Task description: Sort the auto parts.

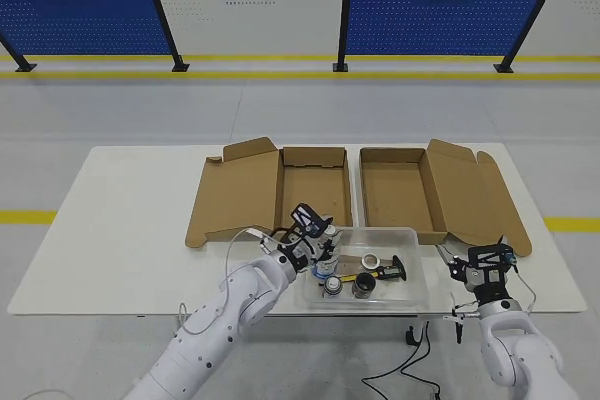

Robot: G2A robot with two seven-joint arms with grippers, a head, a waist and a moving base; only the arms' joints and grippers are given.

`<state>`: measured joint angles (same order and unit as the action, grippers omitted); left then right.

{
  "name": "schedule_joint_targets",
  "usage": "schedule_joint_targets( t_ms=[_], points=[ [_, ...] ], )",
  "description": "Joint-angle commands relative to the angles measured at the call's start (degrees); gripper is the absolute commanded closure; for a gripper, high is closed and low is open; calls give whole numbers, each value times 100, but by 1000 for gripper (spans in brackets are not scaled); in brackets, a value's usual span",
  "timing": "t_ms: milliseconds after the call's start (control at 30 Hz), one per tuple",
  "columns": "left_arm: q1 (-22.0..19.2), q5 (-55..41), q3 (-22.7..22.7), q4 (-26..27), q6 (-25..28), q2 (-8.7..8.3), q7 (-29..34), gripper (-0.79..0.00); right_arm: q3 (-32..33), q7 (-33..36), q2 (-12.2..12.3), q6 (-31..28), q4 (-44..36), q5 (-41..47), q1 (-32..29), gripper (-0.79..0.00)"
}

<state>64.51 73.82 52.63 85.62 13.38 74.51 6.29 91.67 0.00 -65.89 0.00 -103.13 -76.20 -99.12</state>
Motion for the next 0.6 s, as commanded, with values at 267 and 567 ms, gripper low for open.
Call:
schedule_joint_targets(
  t_ms=[267,567],
  points=[
    [108,-335,377,880,29,-26,106,0,0,0,0,0,0,0,0,-785],
    [713,-272,939,2130,447,-183,582,0,0,0,0,0,0,0,0,-785]
  ],
)
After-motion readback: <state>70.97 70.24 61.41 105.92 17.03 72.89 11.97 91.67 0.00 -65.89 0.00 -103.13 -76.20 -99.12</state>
